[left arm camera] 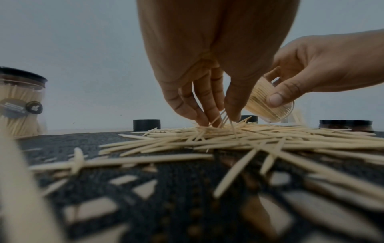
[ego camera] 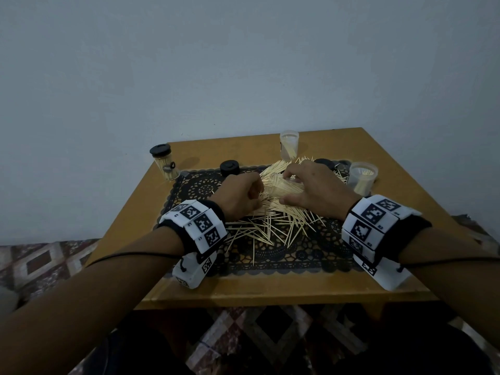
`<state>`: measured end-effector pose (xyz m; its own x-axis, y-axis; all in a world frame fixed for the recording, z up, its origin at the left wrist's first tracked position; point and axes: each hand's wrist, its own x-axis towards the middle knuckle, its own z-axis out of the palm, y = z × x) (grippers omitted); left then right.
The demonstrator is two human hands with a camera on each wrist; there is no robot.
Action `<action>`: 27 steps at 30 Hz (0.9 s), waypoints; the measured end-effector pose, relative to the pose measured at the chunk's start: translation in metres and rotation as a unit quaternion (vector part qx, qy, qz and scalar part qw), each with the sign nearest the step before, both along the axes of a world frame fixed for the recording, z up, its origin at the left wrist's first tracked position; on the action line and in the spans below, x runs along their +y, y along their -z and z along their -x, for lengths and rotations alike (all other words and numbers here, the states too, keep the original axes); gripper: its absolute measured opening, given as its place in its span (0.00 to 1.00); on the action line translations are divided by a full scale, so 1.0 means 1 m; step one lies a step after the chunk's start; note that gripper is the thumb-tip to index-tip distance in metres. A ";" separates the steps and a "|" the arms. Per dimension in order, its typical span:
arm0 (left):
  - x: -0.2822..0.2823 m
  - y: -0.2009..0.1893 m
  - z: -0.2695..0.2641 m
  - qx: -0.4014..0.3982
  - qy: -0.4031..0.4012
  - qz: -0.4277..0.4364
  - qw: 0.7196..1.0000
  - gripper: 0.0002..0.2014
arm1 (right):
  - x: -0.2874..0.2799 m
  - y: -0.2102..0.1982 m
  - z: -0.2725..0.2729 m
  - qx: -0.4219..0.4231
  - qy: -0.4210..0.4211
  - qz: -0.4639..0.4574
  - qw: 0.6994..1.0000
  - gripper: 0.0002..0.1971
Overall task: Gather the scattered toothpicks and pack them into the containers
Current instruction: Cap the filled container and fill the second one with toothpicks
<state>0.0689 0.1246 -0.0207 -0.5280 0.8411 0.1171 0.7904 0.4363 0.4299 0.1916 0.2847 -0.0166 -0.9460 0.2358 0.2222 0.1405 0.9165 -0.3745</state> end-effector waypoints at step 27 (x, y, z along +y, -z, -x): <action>0.000 0.001 0.005 0.075 0.002 0.020 0.997 0.11 | 0.006 0.003 0.002 0.014 0.039 0.004 0.999 0.27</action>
